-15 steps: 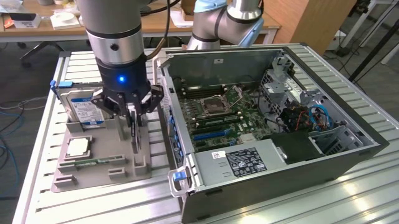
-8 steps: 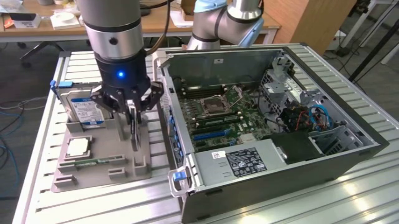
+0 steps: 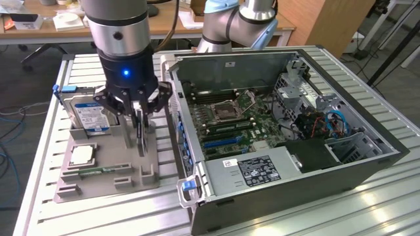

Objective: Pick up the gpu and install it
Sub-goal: 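Pick up the gpu and move the gpu toward the slot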

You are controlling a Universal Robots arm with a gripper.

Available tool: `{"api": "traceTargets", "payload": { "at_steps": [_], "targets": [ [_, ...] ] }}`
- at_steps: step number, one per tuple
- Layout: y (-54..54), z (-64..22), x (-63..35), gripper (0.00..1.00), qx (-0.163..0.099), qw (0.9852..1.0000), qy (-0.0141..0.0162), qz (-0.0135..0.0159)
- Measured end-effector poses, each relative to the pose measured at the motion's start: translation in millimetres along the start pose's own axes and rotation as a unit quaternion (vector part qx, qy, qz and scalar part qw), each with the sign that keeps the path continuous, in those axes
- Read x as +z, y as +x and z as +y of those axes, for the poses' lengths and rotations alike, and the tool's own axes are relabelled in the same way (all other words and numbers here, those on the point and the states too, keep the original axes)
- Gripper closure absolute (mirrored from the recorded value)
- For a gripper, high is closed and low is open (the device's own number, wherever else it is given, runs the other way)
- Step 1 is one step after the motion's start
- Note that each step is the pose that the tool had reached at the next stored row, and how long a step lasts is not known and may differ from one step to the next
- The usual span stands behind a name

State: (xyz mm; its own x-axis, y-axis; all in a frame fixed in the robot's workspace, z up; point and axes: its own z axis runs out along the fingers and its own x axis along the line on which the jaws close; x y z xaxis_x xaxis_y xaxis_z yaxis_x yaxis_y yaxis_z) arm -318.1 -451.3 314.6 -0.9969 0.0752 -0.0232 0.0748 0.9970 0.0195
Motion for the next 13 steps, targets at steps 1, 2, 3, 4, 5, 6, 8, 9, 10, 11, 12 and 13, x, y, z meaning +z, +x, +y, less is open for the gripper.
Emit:
{"api": "traceTargets", "payload": {
  "at_steps": [1,2,3,4,5,6,8,9,10,11,12,13],
  "targets": [
    [0.0,0.0,-1.0,0.73,0.000,1.0000,0.0000,0.0000],
    [-0.1,0.0,-2.2,0.73,0.000,1.0000,0.0000,0.0000],
    [-0.1,0.0,-3.3,0.73,0.000,1.0000,0.0000,0.0000],
    [-0.1,0.1,-4.5,0.73,0.000,1.0000,0.0000,0.0000],
    [-0.1,0.1,-5.7,0.73,0.000,1.0000,0.0000,0.0000],
    [-0.2,0.1,-6.8,0.73,0.000,1.0000,0.0000,0.0000],
    [-0.2,0.2,-9.0,0.73,0.000,1.0000,0.0000,0.0000],
    [-0.2,0.2,-10.1,0.73,0.000,1.0000,0.0000,0.0000],
    [-0.2,0.2,-11.1,0.73,0.000,1.0000,0.0000,0.0000],
    [-0.3,0.2,-11.9,0.73,0.000,1.0000,0.0000,0.0000],
    [-0.3,0.2,-12.8,0.73,0.000,1.0000,0.0000,0.0000],
    [-0.3,0.3,-13.6,0.73,0.000,1.0000,-0.0001,0.0000]
  ]
}}
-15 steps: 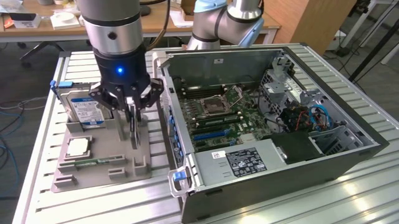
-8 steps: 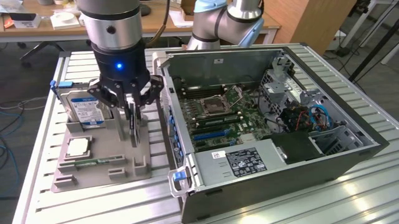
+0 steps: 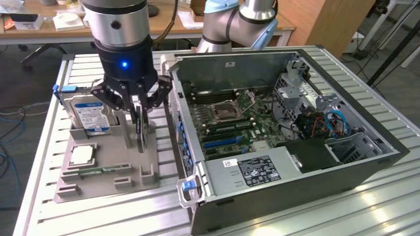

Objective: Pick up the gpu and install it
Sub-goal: 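Pick up the gpu and move the gpu toward the slot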

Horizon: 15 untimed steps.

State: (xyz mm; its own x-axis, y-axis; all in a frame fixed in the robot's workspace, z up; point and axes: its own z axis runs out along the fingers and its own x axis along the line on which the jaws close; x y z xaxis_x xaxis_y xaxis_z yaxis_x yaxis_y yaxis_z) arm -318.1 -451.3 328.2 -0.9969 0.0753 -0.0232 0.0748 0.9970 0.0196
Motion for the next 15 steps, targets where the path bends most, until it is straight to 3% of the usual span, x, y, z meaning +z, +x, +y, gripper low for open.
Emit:
{"api": "traceTargets", "payload": {
  "at_steps": [15],
  "targets": [
    [-0.4,0.3,-15.6,0.73,0.000,1.0000,0.0000,0.0000]
  ]
}}
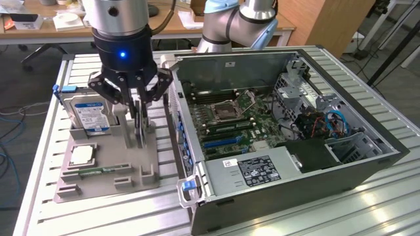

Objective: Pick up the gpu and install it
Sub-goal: 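Pick up the gpu and move the gpu toward the slot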

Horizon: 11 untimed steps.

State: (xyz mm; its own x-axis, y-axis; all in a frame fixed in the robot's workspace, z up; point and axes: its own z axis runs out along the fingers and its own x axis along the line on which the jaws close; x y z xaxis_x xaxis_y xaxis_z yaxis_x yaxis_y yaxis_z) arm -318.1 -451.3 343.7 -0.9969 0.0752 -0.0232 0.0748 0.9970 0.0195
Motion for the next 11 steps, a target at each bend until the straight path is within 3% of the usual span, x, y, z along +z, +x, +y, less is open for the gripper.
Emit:
{"api": "traceTargets", "payload": {
  "at_steps": [11],
  "targets": [
    [-0.3,0.3,-13.5,0.73,0.000,1.0000,0.0000,0.0000]
  ]
}}
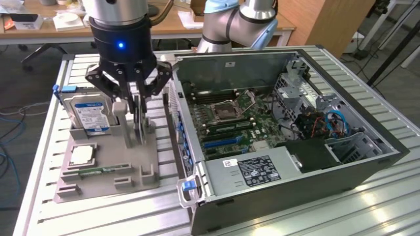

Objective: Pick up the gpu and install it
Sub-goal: 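Pick up the gpu and move the gpu toward the slot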

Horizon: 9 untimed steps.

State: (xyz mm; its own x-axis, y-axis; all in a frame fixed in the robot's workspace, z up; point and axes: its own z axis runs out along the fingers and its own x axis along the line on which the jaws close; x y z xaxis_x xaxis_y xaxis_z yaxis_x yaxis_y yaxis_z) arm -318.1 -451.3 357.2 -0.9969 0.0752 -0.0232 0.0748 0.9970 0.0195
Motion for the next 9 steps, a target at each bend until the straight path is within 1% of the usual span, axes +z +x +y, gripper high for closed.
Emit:
{"api": "traceTargets", "payload": {
  "at_steps": [9],
  "targets": [
    [-0.2,0.2,-8.5,0.73,0.000,1.0000,0.0000,0.0000]
  ]
}}
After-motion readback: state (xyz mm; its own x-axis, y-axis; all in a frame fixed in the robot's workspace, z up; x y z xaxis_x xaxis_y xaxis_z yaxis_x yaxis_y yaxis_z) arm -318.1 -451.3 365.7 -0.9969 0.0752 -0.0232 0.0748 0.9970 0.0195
